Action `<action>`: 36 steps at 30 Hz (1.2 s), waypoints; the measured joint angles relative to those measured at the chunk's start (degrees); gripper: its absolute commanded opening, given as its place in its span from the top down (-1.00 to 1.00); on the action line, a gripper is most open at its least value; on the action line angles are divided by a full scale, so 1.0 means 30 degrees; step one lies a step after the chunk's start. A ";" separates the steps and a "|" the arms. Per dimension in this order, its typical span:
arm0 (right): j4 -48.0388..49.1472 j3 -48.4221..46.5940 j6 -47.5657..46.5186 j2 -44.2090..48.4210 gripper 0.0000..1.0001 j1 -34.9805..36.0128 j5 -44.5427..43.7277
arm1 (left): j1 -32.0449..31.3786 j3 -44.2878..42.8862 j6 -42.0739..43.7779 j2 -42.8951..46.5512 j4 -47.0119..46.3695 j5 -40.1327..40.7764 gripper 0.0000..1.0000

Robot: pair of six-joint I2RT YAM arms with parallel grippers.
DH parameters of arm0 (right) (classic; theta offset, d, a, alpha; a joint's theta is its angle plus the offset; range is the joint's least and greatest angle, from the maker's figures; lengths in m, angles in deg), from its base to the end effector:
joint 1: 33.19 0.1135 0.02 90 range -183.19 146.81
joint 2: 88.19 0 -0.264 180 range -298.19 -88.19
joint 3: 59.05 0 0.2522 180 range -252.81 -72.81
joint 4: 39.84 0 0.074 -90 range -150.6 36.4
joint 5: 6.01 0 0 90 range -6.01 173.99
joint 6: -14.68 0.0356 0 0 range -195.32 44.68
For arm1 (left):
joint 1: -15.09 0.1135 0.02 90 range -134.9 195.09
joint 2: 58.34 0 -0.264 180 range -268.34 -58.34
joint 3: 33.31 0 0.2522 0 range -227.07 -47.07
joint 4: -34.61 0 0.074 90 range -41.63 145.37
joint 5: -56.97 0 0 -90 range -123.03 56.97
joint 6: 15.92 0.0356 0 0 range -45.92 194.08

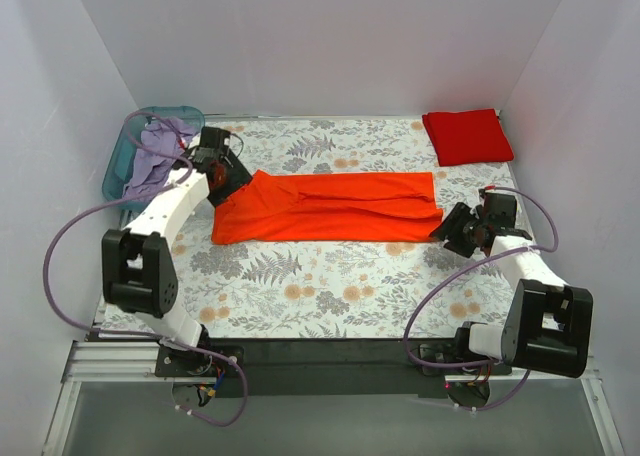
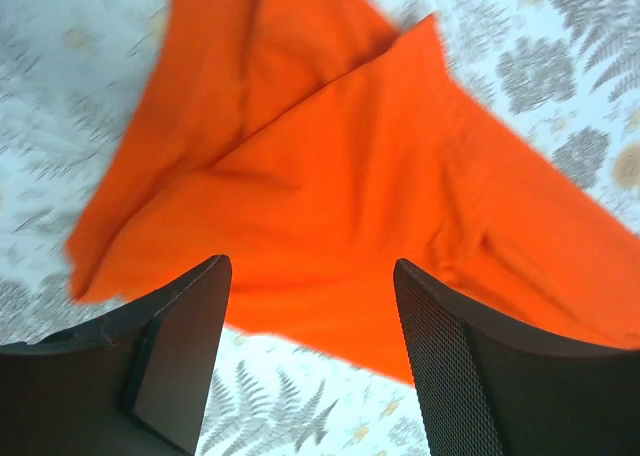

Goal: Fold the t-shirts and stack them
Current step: Fold the tshirt

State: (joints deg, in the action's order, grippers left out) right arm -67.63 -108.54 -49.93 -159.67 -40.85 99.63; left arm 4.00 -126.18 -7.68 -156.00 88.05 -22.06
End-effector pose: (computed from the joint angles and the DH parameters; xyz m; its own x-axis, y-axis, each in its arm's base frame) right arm 0.2391 -0.0225 0.1867 -0.7026 0.5111 -0.4951 0.2846 0.8395 0.4628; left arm 0.3584 -0.0633 0.2615 -0.2092 -0.9491 -0.2356 -0.8127 0.3027 -0.4979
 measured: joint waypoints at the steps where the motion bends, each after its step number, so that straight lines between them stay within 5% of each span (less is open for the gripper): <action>1: 0.0277 0.0124 0.0219 -0.0175 -0.22 -0.0124 0.0160 | 0.0160 0.1042 -0.0073 0.0984 -0.0058 -0.0036 -0.30; 10: 0.2229 0.1464 0.1902 -0.0867 -0.25 -0.1005 0.0991 | 0.2178 0.7992 -0.0568 0.4860 -0.0386 -0.0772 -0.33; 24: 0.6528 0.2055 0.4437 -0.3169 -0.16 -0.1209 0.2244 | 0.3621 0.9887 -0.0838 0.4867 -0.2353 -0.2871 -0.31; 33: 0.7745 0.2098 0.4867 -0.4371 0.42 -0.1537 0.2521 | 0.3621 1.0032 -0.0889 0.4830 -0.3045 -0.3293 -0.26; 36: 0.7752 0.2142 0.4787 -0.4517 0.77 -0.1625 0.2484 | 0.3621 1.0258 -0.0911 0.4830 -0.3206 -0.3300 -0.25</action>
State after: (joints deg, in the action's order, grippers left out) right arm -44.37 -102.11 -35.57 -173.23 -45.72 107.09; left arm 14.87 -95.41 -10.41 -141.51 78.43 -31.97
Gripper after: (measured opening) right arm 0.224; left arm 0.629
